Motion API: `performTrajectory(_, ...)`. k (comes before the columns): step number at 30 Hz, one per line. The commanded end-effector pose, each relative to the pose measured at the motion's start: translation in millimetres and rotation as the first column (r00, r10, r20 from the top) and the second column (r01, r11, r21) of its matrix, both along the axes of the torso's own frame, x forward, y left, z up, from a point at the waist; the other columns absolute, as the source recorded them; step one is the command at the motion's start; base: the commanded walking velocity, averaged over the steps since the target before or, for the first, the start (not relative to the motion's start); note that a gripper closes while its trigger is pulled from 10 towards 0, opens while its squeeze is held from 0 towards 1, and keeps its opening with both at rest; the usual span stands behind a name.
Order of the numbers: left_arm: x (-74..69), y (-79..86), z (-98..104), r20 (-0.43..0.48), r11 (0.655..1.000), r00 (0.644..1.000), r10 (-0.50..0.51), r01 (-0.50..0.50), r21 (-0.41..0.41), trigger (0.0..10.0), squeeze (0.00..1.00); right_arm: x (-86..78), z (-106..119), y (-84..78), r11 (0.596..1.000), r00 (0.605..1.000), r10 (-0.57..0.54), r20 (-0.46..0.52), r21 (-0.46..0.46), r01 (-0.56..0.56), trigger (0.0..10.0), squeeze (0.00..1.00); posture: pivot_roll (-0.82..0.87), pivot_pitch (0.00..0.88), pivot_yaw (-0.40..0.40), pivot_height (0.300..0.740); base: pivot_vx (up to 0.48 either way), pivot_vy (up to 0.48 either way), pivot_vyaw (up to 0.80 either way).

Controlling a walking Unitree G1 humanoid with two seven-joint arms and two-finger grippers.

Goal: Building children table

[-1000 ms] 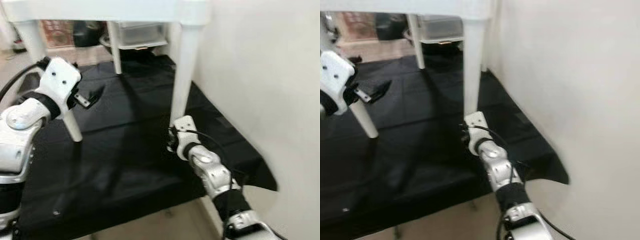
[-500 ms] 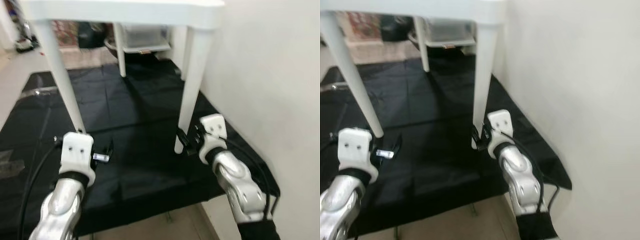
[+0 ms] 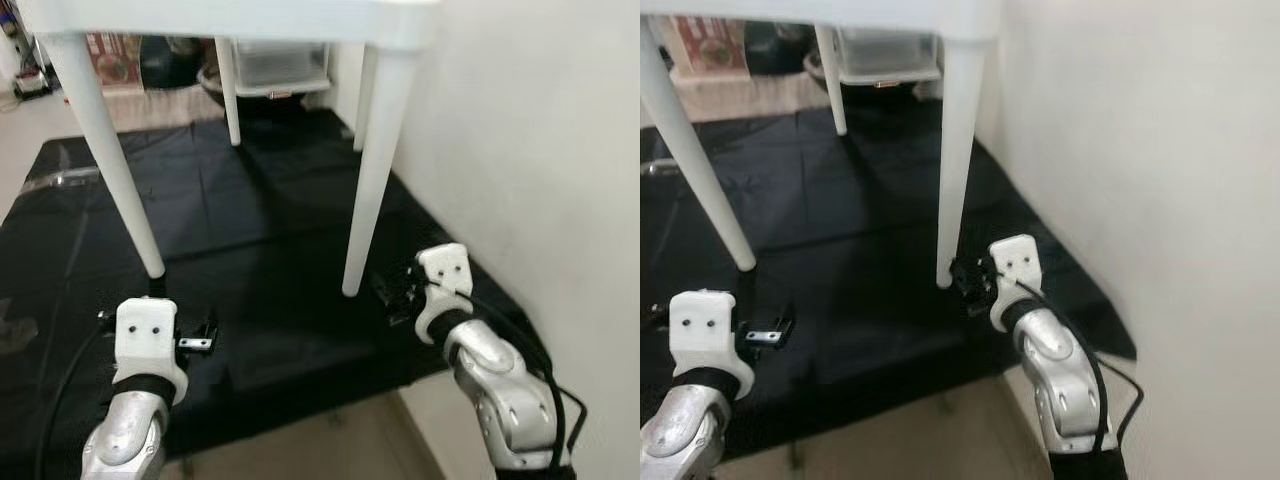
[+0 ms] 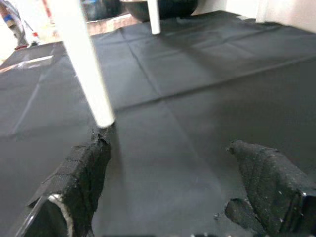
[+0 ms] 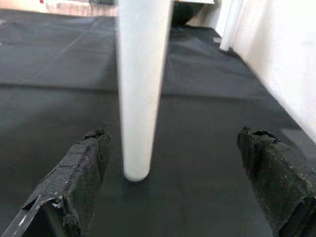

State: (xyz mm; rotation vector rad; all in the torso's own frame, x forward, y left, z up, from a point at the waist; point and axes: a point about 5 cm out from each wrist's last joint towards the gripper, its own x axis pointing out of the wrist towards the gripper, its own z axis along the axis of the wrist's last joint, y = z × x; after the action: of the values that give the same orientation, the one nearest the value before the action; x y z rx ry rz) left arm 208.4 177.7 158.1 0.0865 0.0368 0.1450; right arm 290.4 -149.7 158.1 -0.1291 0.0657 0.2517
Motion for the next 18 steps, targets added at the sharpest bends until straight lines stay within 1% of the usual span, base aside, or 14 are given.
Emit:
performTrajectory(1,-1.6,-1.2,-5.1,-0.034,1.0,0.999,0.011,-0.011,-0.002,10.0,0.0,1.5,-3.5,-1.2,0.999,1.0,-0.008,-0.022,-0.045,0.007,10.0,1.0,0.03,0.0,-0.037,0.74,-0.48,0.0,0.0)
performTrajectory(3,-1.6,-1.2,-5.1,-0.034,1.0,0.999,0.011,-0.011,-0.002,10.0,0.0,1.5,-3.5,-1.2,0.999,1.0,-0.008,-0.022,-0.045,0.007,10.0,1.0,0.03,0.0,-0.037,0.74,-0.48,0.0,0.0)
performTrajectory(5,-1.9,-1.7,-5.3,-0.036,1.0,0.999,0.012,-0.013,-0.007,10.0,0.0,1.8,-3.6,1.2,0.999,1.0,-0.003,-0.02,-0.052,0.002,10.0,1.0,0.03,0.0,-0.041,0.74,-0.48,0.0,0.8)
performTrajectory(6,-2.7,-2.4,-5.5,-0.038,1.0,0.999,0.015,-0.016,-0.012,10.0,0.0,1.5,-2.0,3.2,1.0,1.0,-0.002,-0.026,-0.015,0.002,10.0,0.93,0.03,0.0,-0.044,0.74,-0.48,0.0,0.43)
performTrajectory(7,-3.4,-2.8,-5.5,-0.04,1.0,0.999,0.019,-0.02,-0.018,10.0,0.0,1.6,-2.2,5.4,1.0,0.999,0.011,-0.033,-0.025,-0.012,10.0,0.0,0.03,0.0,-0.045,0.74,-0.48,0.0,0.0)
performTrajectory(8,-4.0,-3.1,-5.4,-0.041,0.999,0.999,0.023,-0.024,-0.021,10.0,0.0,1.3,-2.2,6.7,0.999,0.999,0.021,-0.04,-0.036,-0.022,10.0,0.0,0.03,0.0,-0.045,0.74,-0.48,0.0,0.0)
performTrajectory(11,-4.3,-3.4,-5.3,-0.042,0.999,0.999,0.025,-0.026,-0.024,10.0,0.0,0.8,-2.1,7.7,0.998,0.999,0.032,-0.035,-0.048,-0.034,10.0,0.0,0.03,0.0,-0.046,0.74,-0.48,0.0,0.8)
performTrajectory(13,-4.3,-4.3,-4.9,-0.041,0.999,0.999,0.026,-0.027,-0.027,10.0,0.0,0.7,-2.0,7.8,0.998,0.999,0.036,-0.037,-0.056,-0.038,10.0,0.0,0.03,0.0,-0.047,0.74,-0.48,0.0,0.0)
performTrajectory(14,-4.3,-4.8,-4.7,-0.04,0.999,0.999,0.026,-0.028,-0.029,10.0,0.0,1.0,-1.2,7.7,0.996,0.999,0.037,-0.032,-0.084,-0.039,10.0,0.0,0.03,0.0,-0.047,0.74,-0.48,0.0,0.56)
performTrajectory(15,-4.3,-5.2,-4.6,-0.04,0.999,0.999,0.027,-0.028,-0.029,10.0,0.0,1.4,0.2,7.5,0.997,0.999,0.027,-0.025,-0.075,-0.029,10.0,0.0,0.03,0.0,-0.047,0.74,-0.48,0.0,0.8)
performTrajectory(16,-4.3,-5.5,-4.6,-0.04,0.999,0.999,0.027,-0.028,-0.029,10.0,0.0,1.9,1.4,6.4,0.999,1.0,0.006,-0.028,-0.04,-0.008,10.0,0.0,0.03,0.0,-0.047,0.74,-0.48,0.0,0.8)
performTrajectory(18,-4.3,-5.5,-4.6,-0.04,0.999,0.999,0.027,-0.028,-0.029,10.0,0.0,1.9,1.4,6.4,0.999,1.0,0.006,-0.028,-0.04,-0.008,10.0,0.0,0.03,0.0,-0.047,0.74,-0.48,0.0,0.8)
